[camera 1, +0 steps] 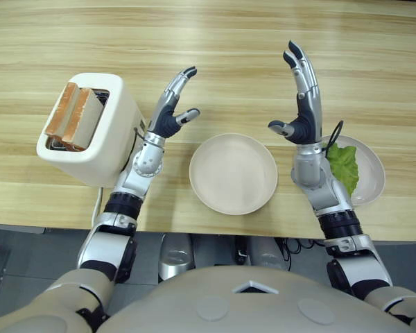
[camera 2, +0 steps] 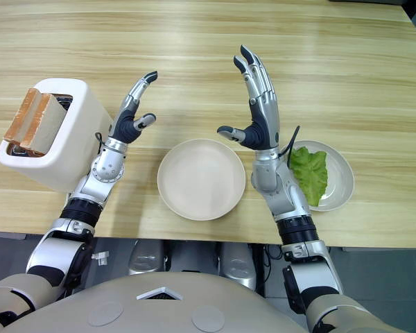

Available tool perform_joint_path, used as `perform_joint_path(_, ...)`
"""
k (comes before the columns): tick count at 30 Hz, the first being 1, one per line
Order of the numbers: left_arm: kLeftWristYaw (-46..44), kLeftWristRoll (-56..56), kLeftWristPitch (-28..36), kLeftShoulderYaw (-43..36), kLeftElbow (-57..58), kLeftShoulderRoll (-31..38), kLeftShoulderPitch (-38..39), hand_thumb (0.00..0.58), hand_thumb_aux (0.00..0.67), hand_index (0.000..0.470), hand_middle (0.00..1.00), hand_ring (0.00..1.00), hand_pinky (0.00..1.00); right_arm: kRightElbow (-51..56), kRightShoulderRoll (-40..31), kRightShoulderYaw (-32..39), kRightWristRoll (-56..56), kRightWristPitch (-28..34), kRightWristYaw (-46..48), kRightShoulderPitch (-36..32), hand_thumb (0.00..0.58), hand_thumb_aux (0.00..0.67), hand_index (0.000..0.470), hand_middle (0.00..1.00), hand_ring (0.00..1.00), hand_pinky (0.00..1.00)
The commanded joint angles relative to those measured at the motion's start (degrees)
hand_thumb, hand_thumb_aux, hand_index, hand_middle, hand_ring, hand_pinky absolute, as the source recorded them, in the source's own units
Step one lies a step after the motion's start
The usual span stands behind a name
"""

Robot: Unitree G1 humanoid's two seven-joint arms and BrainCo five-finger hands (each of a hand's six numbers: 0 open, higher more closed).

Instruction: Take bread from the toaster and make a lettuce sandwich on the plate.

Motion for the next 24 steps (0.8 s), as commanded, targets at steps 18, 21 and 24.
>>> perform_joint_path(18, 0.4, 4.2, -0.6, 0.5, -16.1, 4.4, 2.9, 0.000, 0.000, 0.000, 0.00, 0.00, 0.00, 0.4, 0.5, 0.1, -0.7, 1.0, -0.5, 0.2, 0.000, 0.000, 0.000, 0.00, 0.00, 0.00)
perform_joint_path(21, -5.2, 4.4, 4.0, 3.7, -32.4, 9.3, 5.6, 0.000, 0.000, 0.000, 0.00, 0.00, 0.00, 0.5, 0.8, 0.3, -0.9, 1.3, -0.6, -0.1, 0.000, 0.000, 0.000, 0.00, 0.00, 0.00)
perform_joint_path(24, -14.8, 1.0, 11.6, 7.8, -41.7, 16.9, 6.2, 0.000, 0.000, 0.000, 0.00, 0.00, 0.00, 0.3, 1.0, 0.1, -1.4, 2.1, -1.2, 0.3, 0.000, 0.000, 0.000, 0.00, 0.00, 0.00)
